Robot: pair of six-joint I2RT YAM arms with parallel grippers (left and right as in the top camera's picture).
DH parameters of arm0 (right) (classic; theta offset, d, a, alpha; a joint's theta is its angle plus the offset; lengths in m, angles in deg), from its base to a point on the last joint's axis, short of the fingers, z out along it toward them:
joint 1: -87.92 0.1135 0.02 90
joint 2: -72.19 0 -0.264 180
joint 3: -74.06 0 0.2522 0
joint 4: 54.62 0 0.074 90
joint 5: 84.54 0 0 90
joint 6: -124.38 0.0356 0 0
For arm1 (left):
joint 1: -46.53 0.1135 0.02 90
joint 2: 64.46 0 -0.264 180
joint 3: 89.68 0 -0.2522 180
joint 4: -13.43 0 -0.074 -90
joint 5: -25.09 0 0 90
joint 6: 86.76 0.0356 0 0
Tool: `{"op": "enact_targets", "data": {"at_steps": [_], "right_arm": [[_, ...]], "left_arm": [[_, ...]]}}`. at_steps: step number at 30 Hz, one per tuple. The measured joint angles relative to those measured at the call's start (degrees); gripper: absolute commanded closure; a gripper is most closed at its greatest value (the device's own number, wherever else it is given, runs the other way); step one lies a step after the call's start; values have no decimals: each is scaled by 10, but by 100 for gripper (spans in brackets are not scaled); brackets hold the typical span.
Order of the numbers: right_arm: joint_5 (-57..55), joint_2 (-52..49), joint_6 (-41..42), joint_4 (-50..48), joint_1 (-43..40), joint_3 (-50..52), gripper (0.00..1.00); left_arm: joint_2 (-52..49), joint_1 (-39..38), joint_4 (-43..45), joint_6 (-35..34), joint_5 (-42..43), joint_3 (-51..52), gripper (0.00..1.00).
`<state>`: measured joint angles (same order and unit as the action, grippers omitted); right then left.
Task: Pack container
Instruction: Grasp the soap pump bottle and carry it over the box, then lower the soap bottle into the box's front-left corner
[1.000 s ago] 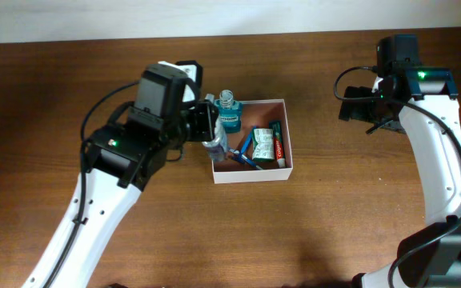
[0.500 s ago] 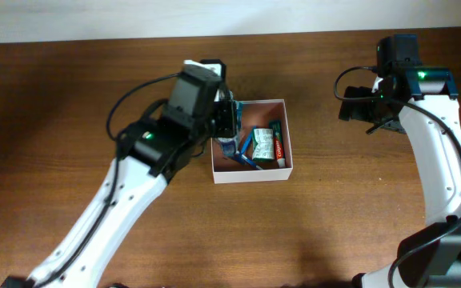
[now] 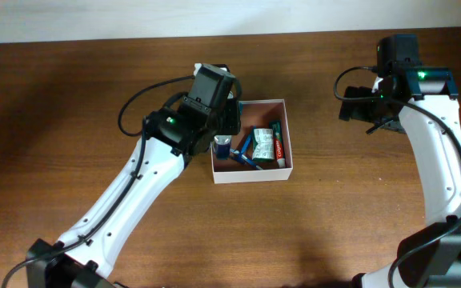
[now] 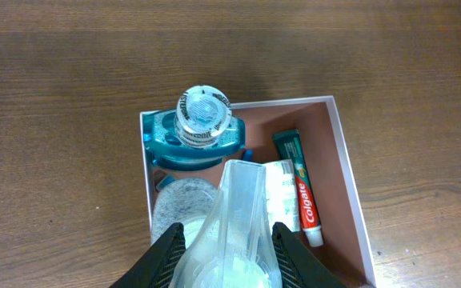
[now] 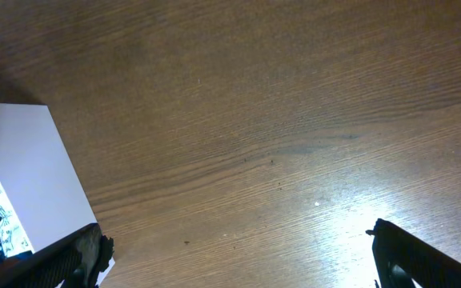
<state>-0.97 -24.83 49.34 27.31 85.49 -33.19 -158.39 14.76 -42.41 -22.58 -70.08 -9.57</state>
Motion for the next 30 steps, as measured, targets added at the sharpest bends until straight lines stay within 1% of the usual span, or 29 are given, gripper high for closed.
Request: {"op": "enact_targets", "data": {"at_steps": [14,30], "right_arm": [[0,0,0,0,0,0,2],[0,0,0,0,0,0,2]], "left_arm": [[-58,-1,4,-2,-7,0,73],[-62,-1,-4,-2,-33,2,72]]}}
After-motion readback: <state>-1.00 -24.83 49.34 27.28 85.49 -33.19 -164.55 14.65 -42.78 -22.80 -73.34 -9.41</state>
